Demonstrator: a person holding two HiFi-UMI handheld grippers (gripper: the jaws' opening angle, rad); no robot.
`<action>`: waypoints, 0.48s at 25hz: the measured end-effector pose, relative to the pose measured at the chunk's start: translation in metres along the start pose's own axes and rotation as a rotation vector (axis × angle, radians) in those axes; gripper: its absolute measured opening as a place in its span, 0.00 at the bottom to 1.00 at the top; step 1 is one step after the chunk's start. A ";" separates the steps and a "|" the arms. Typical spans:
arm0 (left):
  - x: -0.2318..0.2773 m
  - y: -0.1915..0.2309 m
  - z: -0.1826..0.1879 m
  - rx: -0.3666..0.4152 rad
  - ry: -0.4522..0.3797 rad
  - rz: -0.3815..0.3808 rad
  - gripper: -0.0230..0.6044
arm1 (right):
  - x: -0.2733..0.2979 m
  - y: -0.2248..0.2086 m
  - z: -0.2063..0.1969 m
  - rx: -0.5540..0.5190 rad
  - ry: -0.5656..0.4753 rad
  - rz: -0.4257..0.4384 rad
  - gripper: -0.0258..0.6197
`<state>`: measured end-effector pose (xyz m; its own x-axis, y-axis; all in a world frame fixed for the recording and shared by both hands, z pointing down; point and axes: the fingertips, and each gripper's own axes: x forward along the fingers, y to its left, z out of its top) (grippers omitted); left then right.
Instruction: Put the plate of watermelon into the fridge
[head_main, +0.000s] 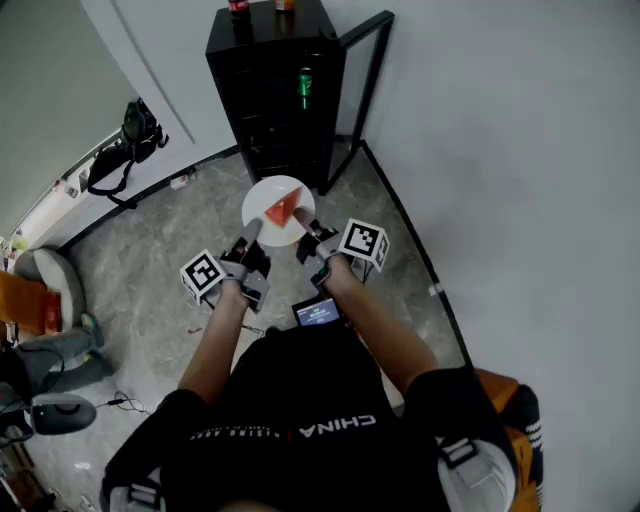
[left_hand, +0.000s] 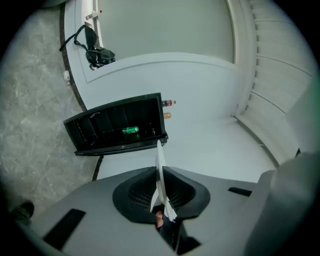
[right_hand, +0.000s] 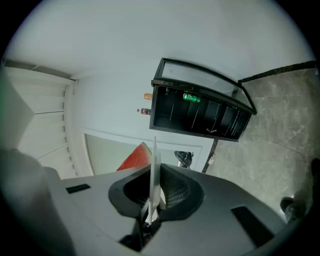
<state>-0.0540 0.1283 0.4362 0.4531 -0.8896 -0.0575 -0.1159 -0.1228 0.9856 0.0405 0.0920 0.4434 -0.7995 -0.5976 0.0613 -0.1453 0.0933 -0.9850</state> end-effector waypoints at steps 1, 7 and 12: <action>-0.001 0.001 -0.001 0.005 0.002 0.004 0.11 | -0.001 0.000 -0.002 0.006 0.000 -0.003 0.09; -0.001 0.003 -0.001 0.003 0.006 0.015 0.10 | -0.003 -0.003 -0.003 -0.004 0.003 -0.009 0.09; -0.002 0.004 -0.001 0.009 0.014 0.014 0.10 | -0.002 -0.003 -0.005 0.005 0.005 -0.017 0.09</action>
<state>-0.0545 0.1296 0.4407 0.4640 -0.8849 -0.0415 -0.1300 -0.1144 0.9849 0.0402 0.0970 0.4466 -0.7998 -0.5950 0.0790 -0.1558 0.0788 -0.9846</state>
